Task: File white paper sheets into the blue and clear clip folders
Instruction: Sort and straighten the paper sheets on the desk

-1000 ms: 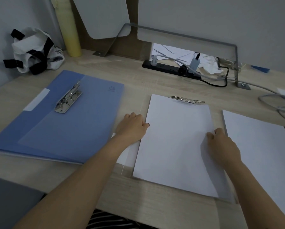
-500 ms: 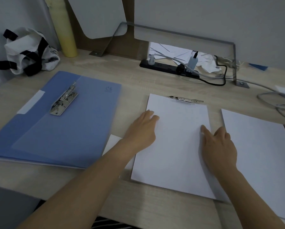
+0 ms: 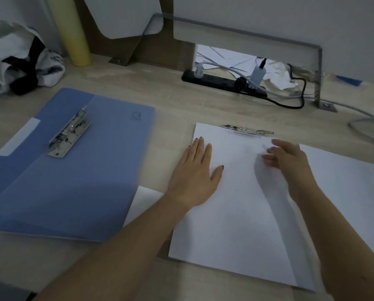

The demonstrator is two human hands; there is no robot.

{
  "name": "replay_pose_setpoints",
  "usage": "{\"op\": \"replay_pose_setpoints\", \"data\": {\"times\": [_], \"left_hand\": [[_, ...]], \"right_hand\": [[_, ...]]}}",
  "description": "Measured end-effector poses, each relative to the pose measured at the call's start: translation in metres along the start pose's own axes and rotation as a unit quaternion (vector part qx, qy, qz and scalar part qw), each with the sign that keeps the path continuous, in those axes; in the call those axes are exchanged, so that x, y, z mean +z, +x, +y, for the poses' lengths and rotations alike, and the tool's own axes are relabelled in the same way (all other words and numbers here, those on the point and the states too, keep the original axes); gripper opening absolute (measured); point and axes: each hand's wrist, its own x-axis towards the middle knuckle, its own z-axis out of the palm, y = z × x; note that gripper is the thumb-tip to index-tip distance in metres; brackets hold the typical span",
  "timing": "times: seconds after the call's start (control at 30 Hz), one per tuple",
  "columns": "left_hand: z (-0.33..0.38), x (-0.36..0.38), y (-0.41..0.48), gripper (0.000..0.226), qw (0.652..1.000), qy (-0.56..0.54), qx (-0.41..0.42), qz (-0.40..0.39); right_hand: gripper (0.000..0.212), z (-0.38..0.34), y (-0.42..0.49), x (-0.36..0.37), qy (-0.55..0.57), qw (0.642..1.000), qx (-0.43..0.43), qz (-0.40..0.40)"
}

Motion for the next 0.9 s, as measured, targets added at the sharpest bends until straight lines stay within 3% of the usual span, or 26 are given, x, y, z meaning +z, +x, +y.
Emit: {"op": "replay_pose_setpoints", "data": {"times": [0.07, 0.17, 0.23, 0.37, 0.67, 0.9], "left_hand": [[0.000, 0.000, 0.000, 0.078, 1.000, 0.000, 0.000, 0.002], [-0.001, 0.001, 0.000, 0.091, 1.000, -0.011, 0.004, 0.011], [-0.001, 0.001, 0.000, 0.090, 1.000, -0.014, 0.004, 0.016], [-0.001, 0.001, 0.000, 0.088, 1.000, -0.013, 0.008, 0.024], [-0.002, 0.000, 0.000, 0.082, 1.000, -0.016, 0.008, 0.015], [-0.001, -0.001, 0.000, 0.082, 1.000, 0.003, 0.008, 0.013]], "right_hand": [[0.012, -0.011, 0.025, 0.010, 0.209, 0.972, 0.104, -0.003], [0.017, -0.018, 0.046, 0.021, 0.260, 0.958, 0.122, 0.006], [0.022, -0.022, 0.046, 0.029, 0.206, 0.976, 0.073, 0.004], [0.037, -0.022, 0.040, 0.048, -0.028, 0.995, -0.091, -0.011], [0.044, -0.010, 0.046, 0.071, -0.284, 0.912, -0.295, -0.032], [0.048, 0.014, 0.040, 0.082, -0.385, 0.851, -0.356, -0.034]]}}
